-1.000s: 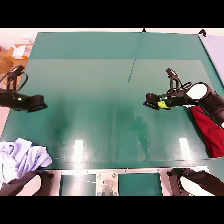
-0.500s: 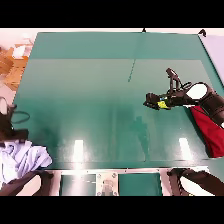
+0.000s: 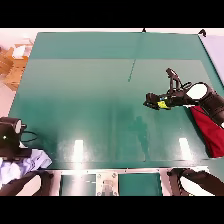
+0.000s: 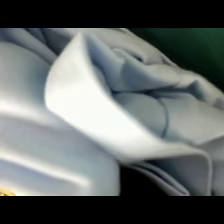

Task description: Fold the shirts.

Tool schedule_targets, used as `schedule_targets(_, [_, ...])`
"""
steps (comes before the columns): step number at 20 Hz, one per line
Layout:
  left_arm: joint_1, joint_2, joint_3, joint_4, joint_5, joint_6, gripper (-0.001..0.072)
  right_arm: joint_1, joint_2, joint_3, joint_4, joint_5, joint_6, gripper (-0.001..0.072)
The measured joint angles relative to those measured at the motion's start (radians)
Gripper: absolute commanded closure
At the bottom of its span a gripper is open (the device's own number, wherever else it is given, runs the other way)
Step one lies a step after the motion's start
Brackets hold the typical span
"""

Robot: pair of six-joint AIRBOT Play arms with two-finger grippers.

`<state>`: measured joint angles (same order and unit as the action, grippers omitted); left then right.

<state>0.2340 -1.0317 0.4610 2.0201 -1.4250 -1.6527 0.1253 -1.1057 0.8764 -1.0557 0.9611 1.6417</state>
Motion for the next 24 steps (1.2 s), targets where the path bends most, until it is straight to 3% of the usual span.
schedule_targets(4, [0.0,0.005,0.201,-0.071,-0.049,0.048,0.0687,0.0,0.0,0.0,0.0,0.0,0.0,0.0695])
schedule_targets(8, [-0.052,0.009,0.546,-0.385,-0.074,0.083,0.0688,0.0,0.0,0.0,0.0,0.0,0.0,0.0695])
schedule_targets(12, [-0.268,-0.01,0.766,-0.695,0.087,0.095,0.0687,0.0,0.0,0.0,0.0,0.0,0.0,0.0695])
schedule_targets(15, [-0.448,-0.086,0.821,-0.811,0.266,0.105,0.0684,0.0,0.0,0.0,0.0,0.0,0.0,0.0695])
schedule_targets(16, [-0.504,-0.127,0.831,-0.844,0.333,0.118,0.0592,0.0,0.0,0.0,0.0,0.0,0.0,0.0695])
schedule_targets(17, [-0.55,-0.17,0.838,-0.872,0.393,0.133,0.0195,0.0,0.0,0.0,0.0,0.0,0.0,0.0695])
schedule_targets(18, [-0.594,-0.218,0.845,-0.9,0.456,0.143,0.0003,0.0,0.0,0.0,0.0,0.0,0.0,0.0695])
schedule_targets(21, [-0.645,-0.3,0.856,-0.958,0.57,0.158,0.0004,0.0,0.0,0.0,0.0,0.0,0.0,0.0695])
schedule_targets(24, [-0.592,-0.318,0.875,-0.984,0.571,0.163,0.0005,0.0,0.0,0.0,0.0,0.0,0.0,0.0695])
